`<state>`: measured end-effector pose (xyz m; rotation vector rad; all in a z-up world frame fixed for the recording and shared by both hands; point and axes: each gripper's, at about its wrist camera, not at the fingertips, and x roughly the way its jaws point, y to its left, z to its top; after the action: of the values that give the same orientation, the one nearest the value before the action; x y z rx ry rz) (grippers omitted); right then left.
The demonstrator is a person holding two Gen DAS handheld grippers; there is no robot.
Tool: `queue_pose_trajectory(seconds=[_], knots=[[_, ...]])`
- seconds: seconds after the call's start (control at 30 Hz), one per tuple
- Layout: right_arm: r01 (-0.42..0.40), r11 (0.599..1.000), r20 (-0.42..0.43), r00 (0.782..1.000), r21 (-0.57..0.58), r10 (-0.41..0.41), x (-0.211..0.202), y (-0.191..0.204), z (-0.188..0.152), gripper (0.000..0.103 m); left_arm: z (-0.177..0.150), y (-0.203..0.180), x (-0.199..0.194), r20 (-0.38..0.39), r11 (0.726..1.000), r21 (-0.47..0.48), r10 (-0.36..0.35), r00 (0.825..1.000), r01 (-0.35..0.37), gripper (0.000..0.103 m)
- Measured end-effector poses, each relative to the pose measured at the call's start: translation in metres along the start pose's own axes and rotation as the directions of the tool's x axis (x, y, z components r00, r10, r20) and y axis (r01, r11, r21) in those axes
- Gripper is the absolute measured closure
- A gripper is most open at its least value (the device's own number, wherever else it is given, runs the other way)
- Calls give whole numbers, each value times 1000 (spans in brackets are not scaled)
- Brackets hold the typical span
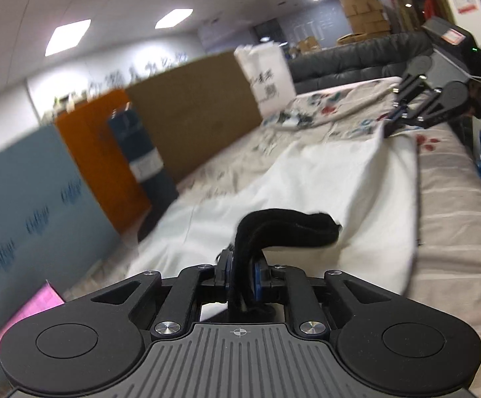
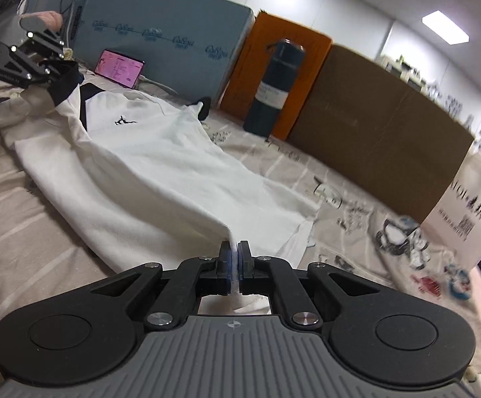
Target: Fold clothes
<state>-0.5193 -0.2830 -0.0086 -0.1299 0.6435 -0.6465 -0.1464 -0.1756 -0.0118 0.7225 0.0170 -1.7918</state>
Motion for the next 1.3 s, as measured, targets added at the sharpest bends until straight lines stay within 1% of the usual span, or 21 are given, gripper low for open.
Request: queue_pose_trajectory(seconds=[0.07, 0.1, 0.13, 0.17, 0.2, 0.23, 0.3, 0.4, 0.47, 0.5, 0.53, 0.6, 0.63, 0.67, 0.83, 0.93, 1.13, 1.2, 1.23, 1.27, 1.3], knots=[[-18, 998, -17, 1000, 52, 19, 9, -7, -3, 97, -8, 12, 7, -20, 999, -52, 12, 1000, -13, 72], [-23, 997, -25, 999, 77, 25, 13, -10, -5, 96, -11, 19, 9, -34, 996, -87, 23, 999, -26, 64], [-20, 995, -32, 999, 102, 24, 15, -13, -8, 91, -14, 26, 11, -48, 992, -122, 33, 998, -39, 53], [-13, 992, -38, 999, 129, 18, 17, -16, -11, 84, -18, 32, 11, -57, 985, -161, 52, 997, -60, 49], [15, 986, -35, 999, 164, -10, 15, -21, -13, 79, -21, 37, 7, -62, 976, -202, 75, 995, -86, 47], [43, 979, -33, 999, 200, -37, 14, -25, -16, 70, -22, 42, 3, -67, 963, -243, 101, 993, -115, 47], [99, 957, -29, 995, 272, -95, 10, -34, -22, 66, -24, 50, -10, -67, 930, -332, 143, 987, -157, 48], [163, 900, 16, 983, 405, -185, -10, -41, -30, 56, -32, 54, -39, -38, 863, -488, 132, 991, -133, 49], [181, 851, 44, 972, 493, -232, -26, -35, -35, 37, -44, 44, -58, -16, 822, -564, 81, 997, -76, 49], [167, 828, 63, 970, 535, -236, -33, -30, -37, 34, -50, 37, -66, -9, 806, -589, 61, 998, -55, 49], [153, 805, 79, 968, 574, -240, -40, -25, -40, 28, -54, 29, -70, -17, 800, -598, 48, 999, -49, 49], [133, 762, 76, 970, 633, -232, -47, -17, -44, 26, -60, 14, -72, -50, 796, -603, 25, 998, -50, 50], [124, 739, 74, 971, 662, -229, -50, -12, -45, 24, -63, 7, -74, -66, 794, -605, 14, 998, -51, 55], [114, 715, 73, 972, 690, -225, -54, -8, -47, 23, -65, 2, -75, -68, 796, -604, 7, 998, -46, 57], [64, 582, 69, 977, 811, -204, -70, 14, -57, 23, -64, -18, -76, -38, 817, -576, -52, 998, 21, 93], [18, 527, 83, 983, 849, -167, -72, 20, -62, 23, -63, -22, -81, -19, 830, -558, -26, 999, 11, 99], [-30, 378, 88, 987, 925, -137, -49, 7, -65, 24, -56, -18, -100, 63, 832, -554, 16, 998, 22, 100], [-9, 329, 63, 986, 944, -153, -38, 0, -66, 30, -54, -16, -106, 90, 833, -552, 30, 995, 25, 100], [18, 324, 39, 985, 946, -168, -35, -2, -64, 39, -52, -16, -109, 104, 834, -552, 37, 994, 27, 100], [45, 318, 14, 983, 947, -182, -32, -3, -61, 56, -51, -15, -112, 117, 834, -551, 44, 992, 29, 100], [68, 313, -6, 981, 947, -195, -30, -4, -60, 64, -53, -16, -113, 114, 831, -555, 36, 993, 33, 100]])
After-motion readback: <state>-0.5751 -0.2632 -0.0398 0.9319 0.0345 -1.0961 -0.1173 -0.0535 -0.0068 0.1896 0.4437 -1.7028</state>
